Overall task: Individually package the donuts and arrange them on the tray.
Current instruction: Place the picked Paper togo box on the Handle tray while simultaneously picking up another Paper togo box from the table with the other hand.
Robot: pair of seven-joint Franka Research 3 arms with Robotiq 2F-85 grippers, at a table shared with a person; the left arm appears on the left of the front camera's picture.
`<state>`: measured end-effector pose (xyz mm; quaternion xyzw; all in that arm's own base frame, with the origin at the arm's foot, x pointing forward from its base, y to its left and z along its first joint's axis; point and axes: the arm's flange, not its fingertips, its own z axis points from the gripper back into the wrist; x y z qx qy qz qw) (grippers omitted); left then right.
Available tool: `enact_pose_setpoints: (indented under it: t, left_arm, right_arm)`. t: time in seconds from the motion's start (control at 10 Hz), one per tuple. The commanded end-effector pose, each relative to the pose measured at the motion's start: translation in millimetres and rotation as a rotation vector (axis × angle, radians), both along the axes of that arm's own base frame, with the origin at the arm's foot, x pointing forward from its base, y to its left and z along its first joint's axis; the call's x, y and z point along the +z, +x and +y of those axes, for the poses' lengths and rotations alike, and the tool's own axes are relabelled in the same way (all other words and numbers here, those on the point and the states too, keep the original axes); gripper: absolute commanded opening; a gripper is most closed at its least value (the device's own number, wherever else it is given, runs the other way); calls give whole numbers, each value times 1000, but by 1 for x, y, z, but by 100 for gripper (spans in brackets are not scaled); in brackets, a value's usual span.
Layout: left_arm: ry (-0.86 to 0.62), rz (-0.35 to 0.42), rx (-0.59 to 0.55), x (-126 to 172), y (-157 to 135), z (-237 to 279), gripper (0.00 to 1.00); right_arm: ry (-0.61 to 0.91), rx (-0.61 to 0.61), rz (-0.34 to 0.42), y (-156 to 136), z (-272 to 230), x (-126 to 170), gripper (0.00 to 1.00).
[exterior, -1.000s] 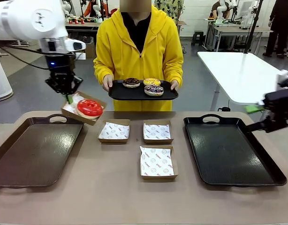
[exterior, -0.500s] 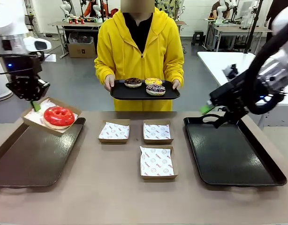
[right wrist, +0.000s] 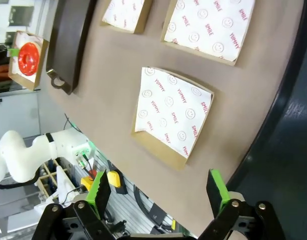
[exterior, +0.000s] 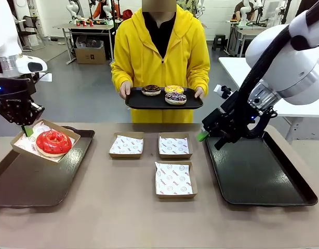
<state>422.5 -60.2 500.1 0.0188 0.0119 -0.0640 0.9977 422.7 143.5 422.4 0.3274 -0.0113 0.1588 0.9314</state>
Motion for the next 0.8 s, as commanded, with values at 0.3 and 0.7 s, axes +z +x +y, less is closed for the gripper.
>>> enact_pose_setpoints:
  t: [0.3, 0.7]
  left_arm:
    - [1, -3, -5, 9, 1, -3, 1]
    - [-1, -8, -5, 6, 1, -3, 1]
  right_arm:
    - [-5, 0, -1, -2, 0, 3, 100]
    - [3, 2, -3, -1, 0, 2, 100]
